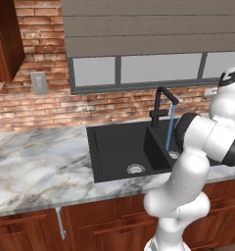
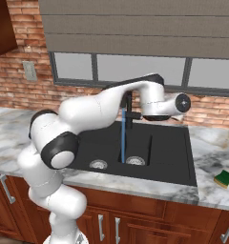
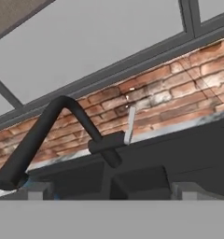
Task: Soak the sponge with water for a few seconds and then drop it inside the sink.
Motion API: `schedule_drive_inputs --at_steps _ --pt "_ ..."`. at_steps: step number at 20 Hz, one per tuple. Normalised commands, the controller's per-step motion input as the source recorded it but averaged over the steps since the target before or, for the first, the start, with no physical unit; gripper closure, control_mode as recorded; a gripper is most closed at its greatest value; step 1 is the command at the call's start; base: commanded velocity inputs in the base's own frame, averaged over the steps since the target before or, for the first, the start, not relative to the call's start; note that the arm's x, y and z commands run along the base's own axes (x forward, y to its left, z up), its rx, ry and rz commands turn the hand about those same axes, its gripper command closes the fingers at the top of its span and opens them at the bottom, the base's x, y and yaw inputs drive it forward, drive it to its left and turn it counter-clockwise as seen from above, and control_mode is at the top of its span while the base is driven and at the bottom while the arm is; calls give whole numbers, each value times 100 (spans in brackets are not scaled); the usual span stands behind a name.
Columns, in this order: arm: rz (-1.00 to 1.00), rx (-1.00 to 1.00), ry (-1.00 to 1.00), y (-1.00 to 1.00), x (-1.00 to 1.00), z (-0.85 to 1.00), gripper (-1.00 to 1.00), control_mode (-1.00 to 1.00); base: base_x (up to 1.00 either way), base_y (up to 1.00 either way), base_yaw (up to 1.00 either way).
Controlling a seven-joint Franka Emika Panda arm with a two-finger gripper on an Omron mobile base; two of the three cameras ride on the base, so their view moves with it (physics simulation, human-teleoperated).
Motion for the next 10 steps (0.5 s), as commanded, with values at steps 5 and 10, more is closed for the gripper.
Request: schedule_drive_inputs --at_steps 5,10 --pt "0 -19 31 20 -32 8 -100 -100 0 0 0" --pt "-1 -17 41 7 -18 6 -100 -100 0 0 0"
